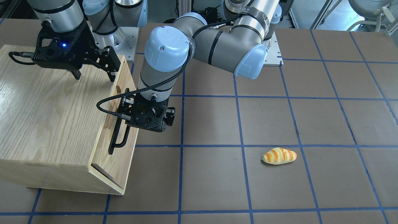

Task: Open upper drawer
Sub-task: 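Pull the handle with the left gripper, sliding the drawer out toward the robot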

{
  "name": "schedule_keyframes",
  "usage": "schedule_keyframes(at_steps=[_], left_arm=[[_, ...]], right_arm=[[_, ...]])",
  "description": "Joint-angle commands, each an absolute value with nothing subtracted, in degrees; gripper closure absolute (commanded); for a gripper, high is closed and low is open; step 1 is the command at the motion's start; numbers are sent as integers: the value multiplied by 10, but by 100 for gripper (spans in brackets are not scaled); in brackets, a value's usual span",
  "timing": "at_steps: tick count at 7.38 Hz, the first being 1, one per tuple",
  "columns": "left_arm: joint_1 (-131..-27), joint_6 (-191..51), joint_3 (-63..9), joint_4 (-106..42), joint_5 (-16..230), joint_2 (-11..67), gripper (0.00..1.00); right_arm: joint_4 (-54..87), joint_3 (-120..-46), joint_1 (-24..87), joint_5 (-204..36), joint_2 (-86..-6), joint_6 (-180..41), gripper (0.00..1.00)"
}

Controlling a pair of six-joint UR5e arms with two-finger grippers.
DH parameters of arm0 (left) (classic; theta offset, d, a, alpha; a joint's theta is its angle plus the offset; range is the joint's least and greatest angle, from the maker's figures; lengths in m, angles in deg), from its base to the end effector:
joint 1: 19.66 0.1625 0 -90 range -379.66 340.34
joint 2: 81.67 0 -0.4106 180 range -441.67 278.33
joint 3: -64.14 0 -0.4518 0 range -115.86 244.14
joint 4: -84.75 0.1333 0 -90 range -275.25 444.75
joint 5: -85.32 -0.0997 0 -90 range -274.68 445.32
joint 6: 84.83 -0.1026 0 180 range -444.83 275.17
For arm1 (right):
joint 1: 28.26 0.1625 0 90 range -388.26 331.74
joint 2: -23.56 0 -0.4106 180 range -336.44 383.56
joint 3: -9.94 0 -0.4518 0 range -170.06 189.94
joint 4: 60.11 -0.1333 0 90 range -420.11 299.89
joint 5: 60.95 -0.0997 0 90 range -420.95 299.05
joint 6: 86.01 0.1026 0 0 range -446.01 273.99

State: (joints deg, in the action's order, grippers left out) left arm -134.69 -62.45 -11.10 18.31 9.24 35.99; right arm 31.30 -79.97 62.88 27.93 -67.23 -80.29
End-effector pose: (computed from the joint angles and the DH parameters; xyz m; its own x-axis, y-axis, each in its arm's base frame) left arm -0.4594 -0.6104 0.3459 -0.9541 0.0780 0.2890 0.0568 0.9951 -0.0810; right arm 0.1462 -0.5470 0.4815 -0.9966 0.0790 -0.0234 0.0798 0.9961 -0.0378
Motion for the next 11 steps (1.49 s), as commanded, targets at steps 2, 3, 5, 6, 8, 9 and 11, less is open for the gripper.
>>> schedule_keyframes(at_steps=[2, 3, 5, 6, 8, 9, 11], left_arm=[[-1344, -644, -110, 177, 77, 358, 0], [-1342, -644, -110, 177, 74, 358, 0], [-1333, -665, -111, 168, 65, 352, 0], [-1328, -671, -111, 165, 66, 352, 0], [-1323, -673, -113, 165, 66, 352, 0], [-1319, -676, -113, 165, 66, 352, 0], [-1303, -690, -114, 165, 66, 350, 0]], right_arm=[[313, -800, 629, 279, -672, -803, 0], [313, -800, 629, 279, -672, -803, 0], [313, -800, 629, 280, -672, -803, 0], [313, -800, 629, 279, -672, -803, 0], [313, -800, 629, 280, -672, -803, 0], [313, -800, 629, 279, -672, -803, 0], [313, -800, 629, 279, -672, -803, 0]])
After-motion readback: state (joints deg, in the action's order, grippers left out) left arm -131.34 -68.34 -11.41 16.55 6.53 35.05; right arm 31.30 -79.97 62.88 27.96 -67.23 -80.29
